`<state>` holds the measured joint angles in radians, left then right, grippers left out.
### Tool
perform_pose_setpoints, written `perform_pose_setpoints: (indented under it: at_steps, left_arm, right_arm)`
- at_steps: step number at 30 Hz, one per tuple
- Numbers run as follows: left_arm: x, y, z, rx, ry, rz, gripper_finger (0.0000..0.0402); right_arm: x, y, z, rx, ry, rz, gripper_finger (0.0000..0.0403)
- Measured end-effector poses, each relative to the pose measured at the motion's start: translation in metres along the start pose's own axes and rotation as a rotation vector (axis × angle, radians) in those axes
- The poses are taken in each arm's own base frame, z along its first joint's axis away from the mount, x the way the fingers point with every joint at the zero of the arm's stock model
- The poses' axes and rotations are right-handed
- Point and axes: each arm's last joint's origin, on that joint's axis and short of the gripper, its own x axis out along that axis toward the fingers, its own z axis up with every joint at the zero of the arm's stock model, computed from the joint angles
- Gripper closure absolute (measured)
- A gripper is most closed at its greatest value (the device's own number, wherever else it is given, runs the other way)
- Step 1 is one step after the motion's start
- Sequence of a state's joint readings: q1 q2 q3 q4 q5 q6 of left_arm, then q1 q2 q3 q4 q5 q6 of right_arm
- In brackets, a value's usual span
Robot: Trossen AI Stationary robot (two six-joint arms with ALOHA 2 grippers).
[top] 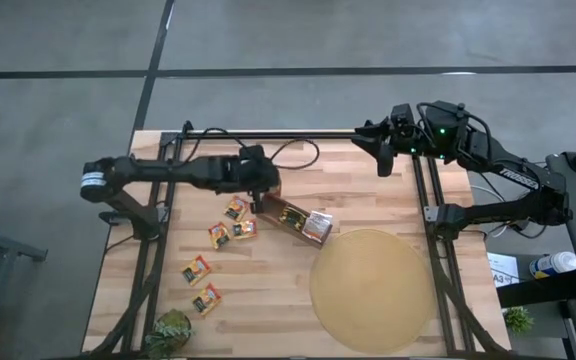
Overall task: Pick & Place Tea
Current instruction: Put the orange tea bag into the left section of the wooden organizer
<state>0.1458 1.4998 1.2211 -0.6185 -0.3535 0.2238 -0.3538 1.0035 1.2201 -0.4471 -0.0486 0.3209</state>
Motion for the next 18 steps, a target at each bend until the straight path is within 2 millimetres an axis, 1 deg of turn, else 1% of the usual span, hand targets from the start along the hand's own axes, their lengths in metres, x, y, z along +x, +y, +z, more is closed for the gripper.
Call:
perform_pose_setpoints:
  at_steps: [7,11,18]
  left_arm:
    - [0.012,-0.027,-0.01,0.044,-0.046,0.1,0.0401]
    - [0.02,-0.041,-0.021,0.098,-0.06,0.156,0.0401]
    - [0.026,-0.059,-0.03,0.139,-0.106,0.144,0.0401]
  right_arm:
    - [0.0,-0.001,-0.002,-0.002,0.016,-0.006,0.0234]
    - [0.0,-0.001,-0.002,0.0,0.016,-0.006,0.0234]
    - [0.0,-0.001,-0.002,0.019,0.015,-0.009,0.0234]
